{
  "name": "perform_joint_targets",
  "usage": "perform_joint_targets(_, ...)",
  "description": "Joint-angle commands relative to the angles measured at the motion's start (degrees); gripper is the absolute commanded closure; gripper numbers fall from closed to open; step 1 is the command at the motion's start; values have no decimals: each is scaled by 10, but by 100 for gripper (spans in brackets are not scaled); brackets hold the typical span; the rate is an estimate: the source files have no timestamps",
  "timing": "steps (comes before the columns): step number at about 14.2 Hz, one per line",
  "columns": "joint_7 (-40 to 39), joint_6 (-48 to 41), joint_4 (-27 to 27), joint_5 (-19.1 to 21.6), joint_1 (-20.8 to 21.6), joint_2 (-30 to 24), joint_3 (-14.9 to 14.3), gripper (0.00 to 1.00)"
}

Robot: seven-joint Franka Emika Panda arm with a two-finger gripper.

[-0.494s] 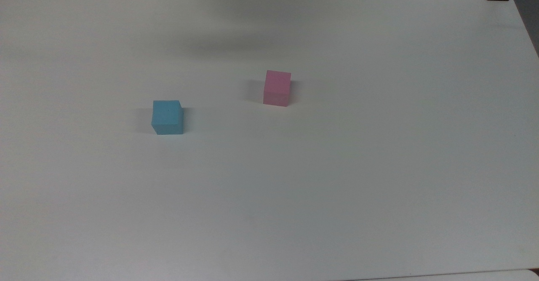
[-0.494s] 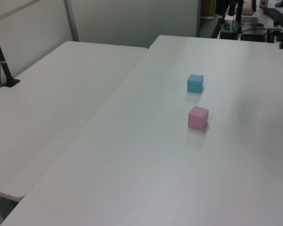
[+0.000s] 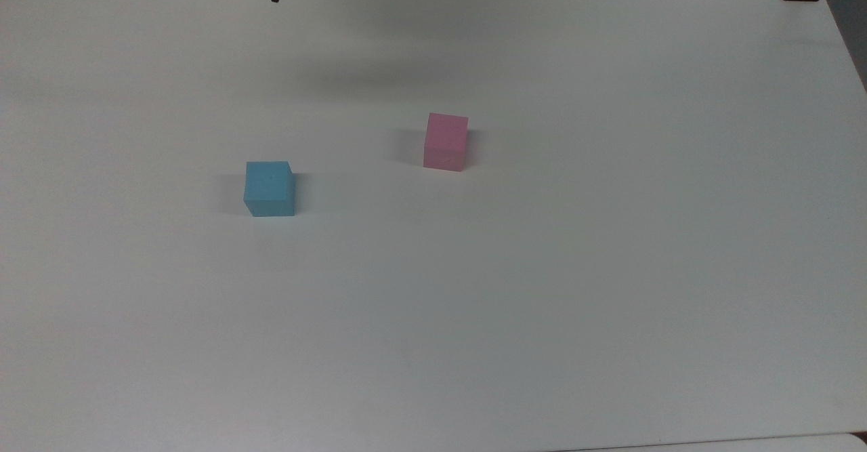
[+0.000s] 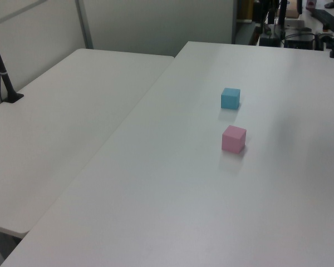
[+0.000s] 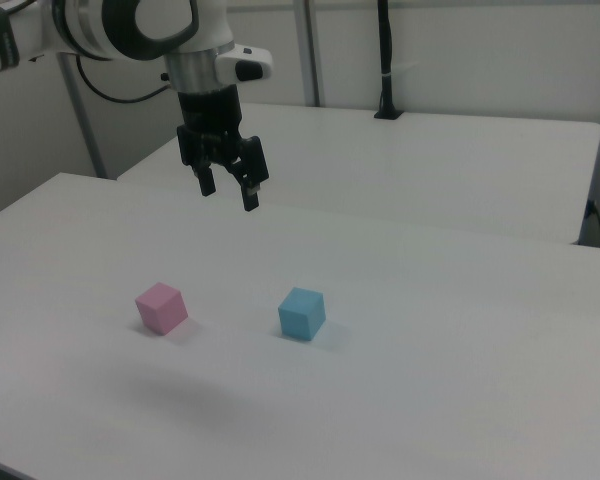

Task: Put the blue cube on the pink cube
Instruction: 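Move the open gripper over the light-blue cube and descend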

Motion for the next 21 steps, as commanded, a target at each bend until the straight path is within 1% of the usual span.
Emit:
perform_joint_targets(1, -7, -7, -10, 9, 7, -5, 0, 0)
perform_joint_targets(7, -9, -5, -13, 16, 7, -4, 0, 0)
perform_joint_targets(10, -9, 17, -16, 17, 9, 1, 0, 0)
perform_joint_targets(11, -12, 26, -23, 17, 14, 11, 0, 0)
perform_joint_targets(12, -18, 43, -25, 16, 28, 24, -3, 0)
perform_joint_targets(13, -21, 65, -25, 15, 35, 49, -9, 0)
perform_joint_targets(14, -30, 86, -25, 13, 36, 66, -10, 0)
perform_joint_targets(15, -51, 128, -26, 13, 35, 95, -11, 0)
perform_joint_targets(19, -80, 223, -25, 8, 43, 173, -36, 0)
perform_joint_targets(21, -104, 254, -25, 6, 43, 210, -47, 0)
